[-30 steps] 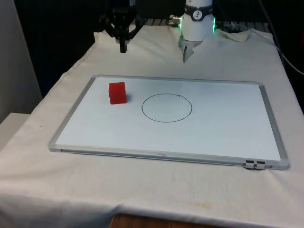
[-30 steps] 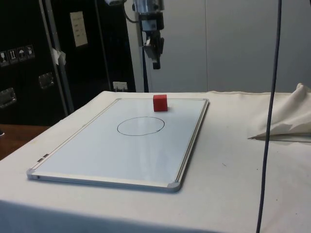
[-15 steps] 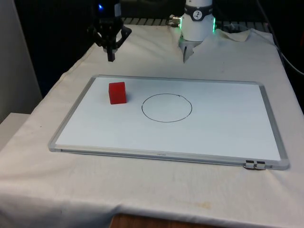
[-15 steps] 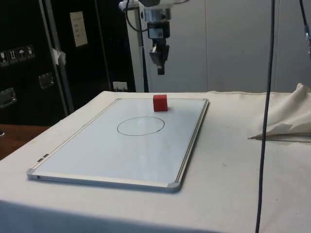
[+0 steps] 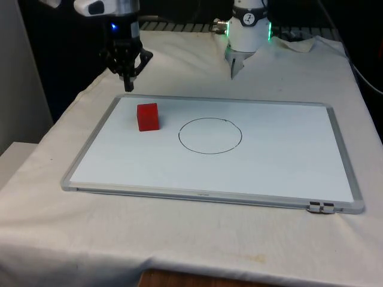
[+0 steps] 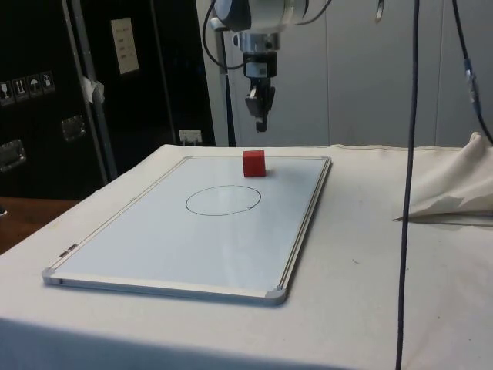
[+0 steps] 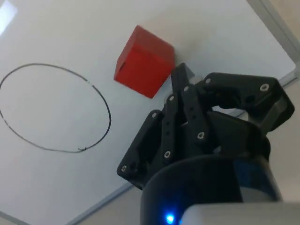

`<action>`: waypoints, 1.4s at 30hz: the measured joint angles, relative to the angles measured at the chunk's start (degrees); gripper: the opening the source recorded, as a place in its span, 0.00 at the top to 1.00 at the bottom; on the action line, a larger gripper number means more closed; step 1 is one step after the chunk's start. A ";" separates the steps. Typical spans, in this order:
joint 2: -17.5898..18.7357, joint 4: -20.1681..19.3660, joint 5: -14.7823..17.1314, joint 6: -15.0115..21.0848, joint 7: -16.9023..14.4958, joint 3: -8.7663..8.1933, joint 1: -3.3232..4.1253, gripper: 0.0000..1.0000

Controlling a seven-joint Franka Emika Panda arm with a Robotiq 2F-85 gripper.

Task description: Push the cube into the marked area.

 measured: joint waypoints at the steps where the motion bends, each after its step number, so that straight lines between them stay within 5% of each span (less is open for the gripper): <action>1: 1.26 0.29 1.60 0.46 -1.32 -0.06 -0.23 1.00; 13: 6.42 1.83 8.71 1.09 -6.42 -0.11 -0.52 1.00; 22: 7.39 0.97 12.43 1.09 -7.51 1.60 -0.29 1.00; 42: 7.10 -0.06 19.48 1.60 -10.08 3.95 1.09 1.00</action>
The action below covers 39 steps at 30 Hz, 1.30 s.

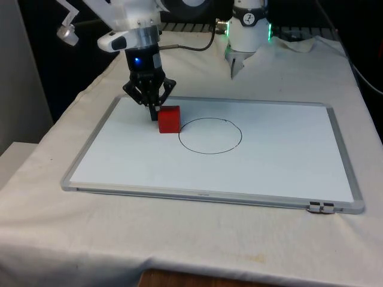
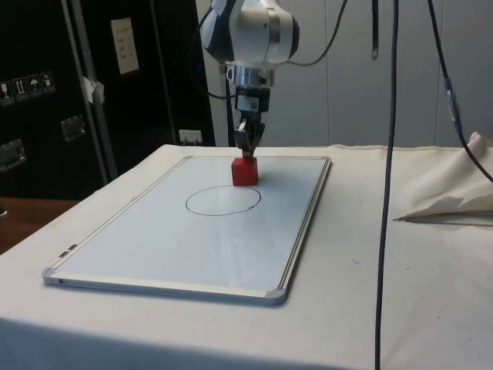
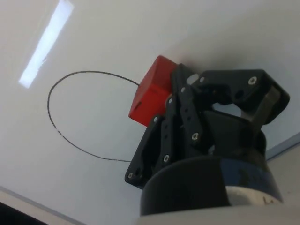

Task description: Push the cube into the marked area.

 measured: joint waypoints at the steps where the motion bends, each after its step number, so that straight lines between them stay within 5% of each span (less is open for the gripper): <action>1: -0.40 -0.29 0.34 0.00 0.17 0.06 0.40 1.00; 17: -4.41 -4.98 0.86 0.63 1.43 1.09 2.58 1.00; 39: -8.88 -7.91 1.55 0.80 4.30 4.76 3.55 1.00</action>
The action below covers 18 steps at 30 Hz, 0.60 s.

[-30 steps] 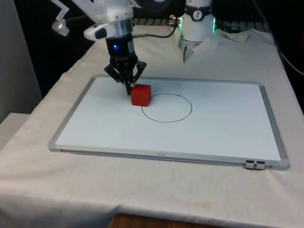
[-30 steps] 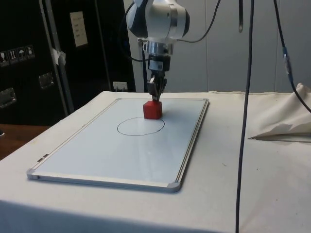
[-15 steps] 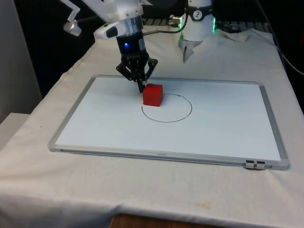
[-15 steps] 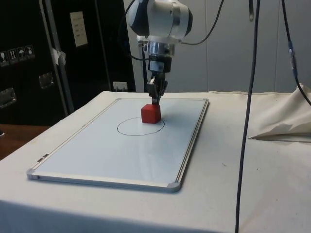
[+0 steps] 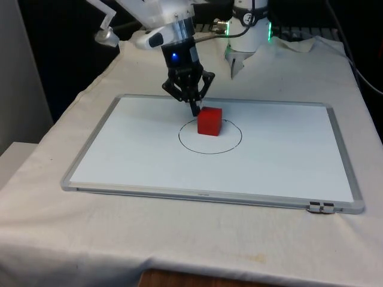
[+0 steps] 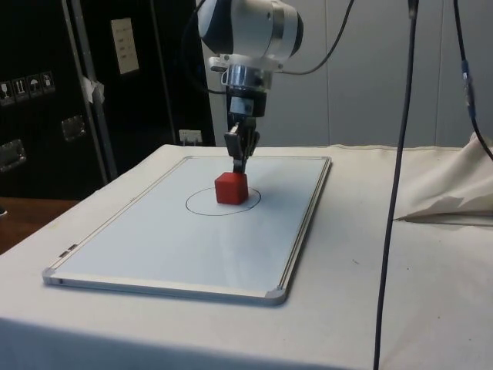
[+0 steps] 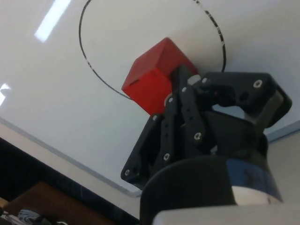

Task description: Push the cube into the marked area.

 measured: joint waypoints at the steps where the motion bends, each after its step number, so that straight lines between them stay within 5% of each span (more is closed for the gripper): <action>1: -0.17 -0.11 0.00 0.06 0.17 0.23 0.06 1.00; 18: -3.09 0.52 -2.52 -0.17 2.01 0.69 0.17 1.00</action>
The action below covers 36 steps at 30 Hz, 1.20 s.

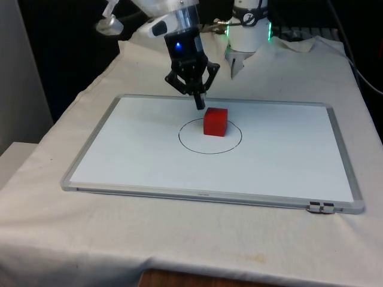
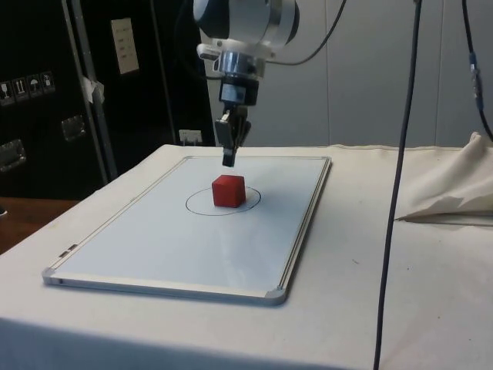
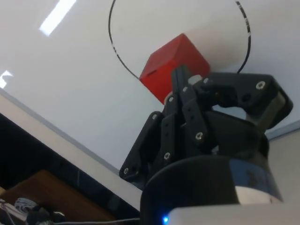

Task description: Push the cube into the marked area.

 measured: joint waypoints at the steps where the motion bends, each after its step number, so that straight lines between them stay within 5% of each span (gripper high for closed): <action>1: -0.29 0.00 -0.46 -0.06 0.11 -0.06 0.00 1.00; 12: -3.09 1.72 -5.27 -0.52 4.58 1.15 0.63 1.00; 36: -4.01 2.81 -12.83 3.04 8.14 3.21 1.26 1.00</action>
